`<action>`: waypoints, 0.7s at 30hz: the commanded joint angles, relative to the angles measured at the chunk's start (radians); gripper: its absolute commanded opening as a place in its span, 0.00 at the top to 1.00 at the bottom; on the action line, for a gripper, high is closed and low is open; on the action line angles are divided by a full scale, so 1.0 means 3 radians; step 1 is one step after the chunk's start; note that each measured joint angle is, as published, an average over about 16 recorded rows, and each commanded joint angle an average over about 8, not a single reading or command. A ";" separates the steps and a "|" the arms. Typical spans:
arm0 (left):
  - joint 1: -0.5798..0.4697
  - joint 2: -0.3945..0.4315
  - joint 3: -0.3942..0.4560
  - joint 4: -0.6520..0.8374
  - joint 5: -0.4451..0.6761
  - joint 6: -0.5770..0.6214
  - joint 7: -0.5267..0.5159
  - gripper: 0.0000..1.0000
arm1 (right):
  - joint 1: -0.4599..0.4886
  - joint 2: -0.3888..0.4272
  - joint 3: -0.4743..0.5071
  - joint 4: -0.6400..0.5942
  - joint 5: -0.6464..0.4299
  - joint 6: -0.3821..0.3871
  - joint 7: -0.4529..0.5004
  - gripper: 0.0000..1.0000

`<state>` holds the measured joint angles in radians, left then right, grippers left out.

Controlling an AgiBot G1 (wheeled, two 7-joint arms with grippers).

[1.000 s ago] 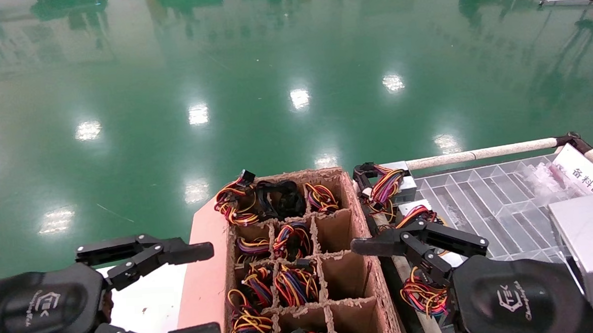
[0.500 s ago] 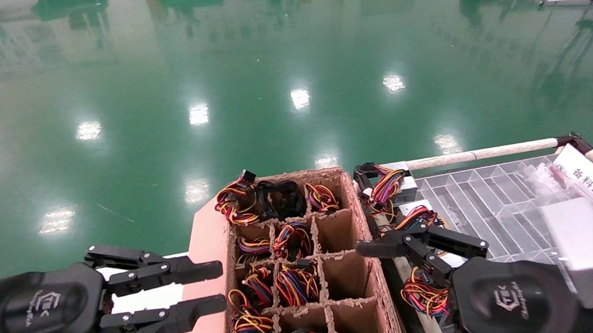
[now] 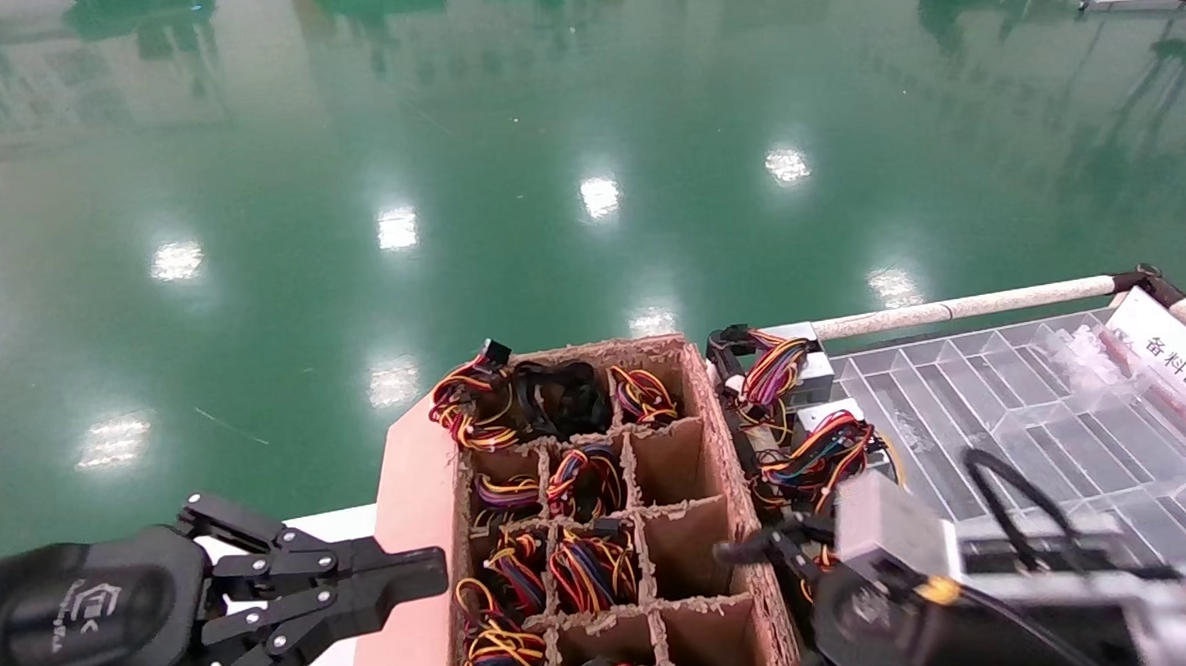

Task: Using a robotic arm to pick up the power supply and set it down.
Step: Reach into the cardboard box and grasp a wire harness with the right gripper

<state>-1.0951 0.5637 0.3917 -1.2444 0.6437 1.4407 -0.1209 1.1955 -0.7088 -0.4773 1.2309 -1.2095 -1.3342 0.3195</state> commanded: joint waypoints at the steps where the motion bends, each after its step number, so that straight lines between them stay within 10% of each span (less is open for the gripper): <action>1: 0.0000 0.0000 0.0000 0.0000 0.0000 0.0000 0.0000 1.00 | 0.0067 -0.0099 -0.0053 -0.0063 -0.0132 0.0063 0.0006 0.07; 9: 0.0000 0.0000 0.0000 0.0000 0.0000 0.0000 0.0000 1.00 | 0.0311 -0.0566 -0.0227 -0.0488 -0.0391 0.0122 -0.0199 0.99; 21: 0.0000 0.0000 0.0000 0.0000 0.0000 0.0000 0.0000 1.00 | 0.0628 -0.1072 -0.0387 -0.1258 -0.0541 0.0018 -0.0588 1.00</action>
<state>-1.0951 0.5637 0.3918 -1.2444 0.6436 1.4407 -0.1209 1.3789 -1.0261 -0.5920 0.8589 -1.3709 -1.3260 0.1458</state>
